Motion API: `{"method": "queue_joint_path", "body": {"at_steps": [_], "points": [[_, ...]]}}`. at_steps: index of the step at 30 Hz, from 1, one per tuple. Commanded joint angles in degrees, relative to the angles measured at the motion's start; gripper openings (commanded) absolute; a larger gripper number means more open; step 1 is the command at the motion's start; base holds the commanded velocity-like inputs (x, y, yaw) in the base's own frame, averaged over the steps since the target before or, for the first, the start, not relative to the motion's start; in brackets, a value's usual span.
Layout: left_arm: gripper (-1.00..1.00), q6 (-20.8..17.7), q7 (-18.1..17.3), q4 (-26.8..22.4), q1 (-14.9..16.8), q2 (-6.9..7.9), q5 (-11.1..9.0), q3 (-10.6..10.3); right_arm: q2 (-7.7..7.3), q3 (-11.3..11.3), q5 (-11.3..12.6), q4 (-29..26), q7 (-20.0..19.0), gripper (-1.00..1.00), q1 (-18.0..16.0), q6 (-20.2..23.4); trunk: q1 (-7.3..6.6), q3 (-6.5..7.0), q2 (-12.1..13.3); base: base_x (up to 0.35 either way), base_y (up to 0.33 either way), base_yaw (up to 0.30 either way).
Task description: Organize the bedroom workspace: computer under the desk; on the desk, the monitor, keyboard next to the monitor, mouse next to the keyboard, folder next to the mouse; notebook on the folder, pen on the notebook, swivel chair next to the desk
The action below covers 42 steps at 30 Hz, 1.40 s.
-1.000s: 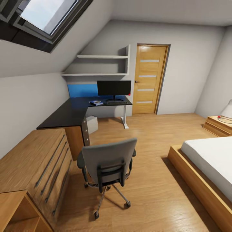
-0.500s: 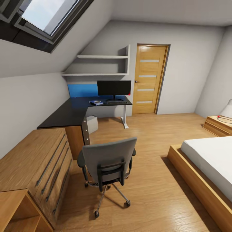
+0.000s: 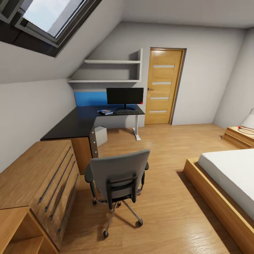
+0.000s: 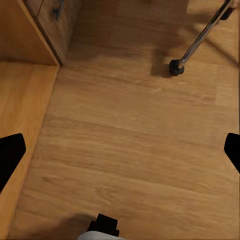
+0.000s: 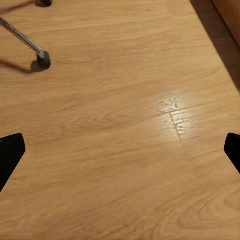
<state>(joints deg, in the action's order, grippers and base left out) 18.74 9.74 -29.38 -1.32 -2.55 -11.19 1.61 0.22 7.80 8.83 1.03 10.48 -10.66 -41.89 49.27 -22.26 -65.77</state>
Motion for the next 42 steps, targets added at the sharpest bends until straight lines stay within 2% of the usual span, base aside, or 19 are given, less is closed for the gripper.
{"method": "queue_joint_path", "body": {"at_steps": [1, 3, 4, 5, 8, 11, 13, 18, 20, 22, 25, 28, 29, 30, 34, 37, 38, 41, 42], "points": [[1.00, -0.6, 0.1, -4.0, 0.0, -0.20, -0.2, 0.1, 0.01, 0.4, 0.7, -0.1, 0.3, 1.00, -0.1, -0.2, 0.23, -0.24, -0.5, 0.000, 0.000, 0.000], [1.00, -1.3, 0.1, -5.1, 0.0, -0.51, -0.2, 0.1, 0.02, 0.3, 0.8, -0.5, 0.4, 1.00, -0.1, -0.1, 0.67, -0.60, -1.3, 0.000, 0.000, 0.000], [1.00, -5.6, 0.5, -9.1, -0.1, -1.98, -0.1, 0.0, 0.04, 0.2, 1.0, -4.2, 0.6, 1.00, -0.1, -0.1, 0.89, -0.78, -1.7, 0.000, 0.000, 0.000], [1.00, -6.6, 0.8, -9.9, -0.1, -2.23, -0.1, 0.0, 0.04, 0.2, 1.0, -5.1, 0.6, 1.00, -0.1, 0.0, 1.11, -0.96, -2.1, 0.000, 0.000, 0.000], [1.00, -13.3, 2.6, -13.6, 0.0, -3.73, 0.0, 0.0, 0.04, 0.2, 1.0, -9.6, 0.7, 1.00, -0.2, 2.5, 1.77, -1.49, -3.3, 0.000, 0.000, 0.000], [1.00, -16.5, 3.6, -14.7, 0.5, -4.58, 0.1, 0.0, -0.01, 0.2, 1.0, -11.8, 0.7, 1.00, -0.3, 5.0, 2.43, -2.03, -4.5, 0.000, 0.000, 0.000], [1.00, -19.1, 4.4, -15.7, 3.4, -5.82, 0.1, 0.0, -0.09, 0.2, 0.9, -14.5, 0.6, 1.00, -1.0, 10.0, 2.87, -2.39, -5.3, 0.000, 0.000, 0.000], [1.00, -21.6, 4.8, -15.8, 9.5, -6.80, 0.1, 0.0, -0.12, 0.2, 0.8, -16.1, 0.5, 1.00, -4.5, 14.9, 3.97, -3.29, -7.3, 0.000, 0.000, 0.000], [1.00, -25.4, 5.5, -15.5, 14.2, -7.21, 0.1, 0.0, -0.13, 0.2, 0.7, -16.3, 0.5, 1.00, -7.9, 17.5, 4.40, -3.65, -8.1, 0.000, 0.000, 0.000], [1.00, -27.2, 5.7, -15.4, 16.1, -7.43, 0.0, 0.0, -0.13, 0.2, 0.7, -16.3, 0.5, 1.00, -9.5, 19.1, 4.84, -4.01, -8.9, 0.000, 0.000, 0.000], [1.00, -29.3, 5.9, -15.3, 18.6, -7.44, 0.0, -0.1, -0.13, 0.2, 0.7, -16.4, 0.3, 1.00, -12.5, 23.1, 5.50, -4.55, -10.1, 0.000, 0.000, 0.000], [1.00, -30.1, 5.9, -15.2, 19.8, -7.44, 0.0, -0.1, -0.14, 0.2, 0.7, -16.4, 0.3, 1.00, -14.7, 26.6, 6.16, -5.08, -11.3, 0.000, 0.000, 0.000], [1.00, -30.6, 5.9, -15.1, 20.8, -7.44, 0.0, -0.2, -0.07, 0.2, 0.9, -16.5, 0.1, 1.00, -18.1, 31.6, 6.38, -5.26, -11.7, 0.000, 0.000, 0.000], [1.00, -30.7, 5.8, -14.8, 21.0, -7.44, 0.0, -0.2, 0.00, 0.2, 1.0, -16.5, 0.1, 1.00, -19.1, 33.0, 6.60, -5.44, -12.1, 0.000, 0.000, 0.000], [1.00, -30.7, 5.8, -13.5, 21.3, -7.44, 0.1, -0.2, 0.30, 0.4, 0.9, -16.8, -0.3, 1.00, -20.8, 34.8, 7.48, -6.16, -13.7, 0.000, 0.000, 0.000], [1.00, -30.6, 5.7, -12.7, 21.3, -7.44, 0.1, -0.2, 0.89, 0.7, 0.7, -17.3, -0.6, 1.00, -21.2, 34.1, 8.14, -6.70, -14.9, 0.000, 0.000, 0.000], [1.00, -30.5, 5.7, -12.6, 21.3, -7.44, 0.1, -0.2, 1.21, 0.8, 0.6, -17.3, -0.6, 1.00, -21.2, 33.8, 8.36, -6.88, -15.3, 0.000, 0.000, 0.000], [1.00, -30.4, 5.7, -12.3, 21.4, -7.44, 0.1, -0.2, 3.58, 2.1, -0.7, -17.4, -0.9, 1.00, -21.4, 32.7, 9.02, -7.42, -16.5, 0.000, 0.000, 0.000], [1.00, -30.4, 5.8, -12.1, 21.4, -7.44, 0.1, -0.3, 5.25, 4.9, -2.7, -17.7, -1.4, 1.00, -21.4, 34.9, 9.24, -7.60, -16.9, 0.000, 0.000, 0.000]]}}
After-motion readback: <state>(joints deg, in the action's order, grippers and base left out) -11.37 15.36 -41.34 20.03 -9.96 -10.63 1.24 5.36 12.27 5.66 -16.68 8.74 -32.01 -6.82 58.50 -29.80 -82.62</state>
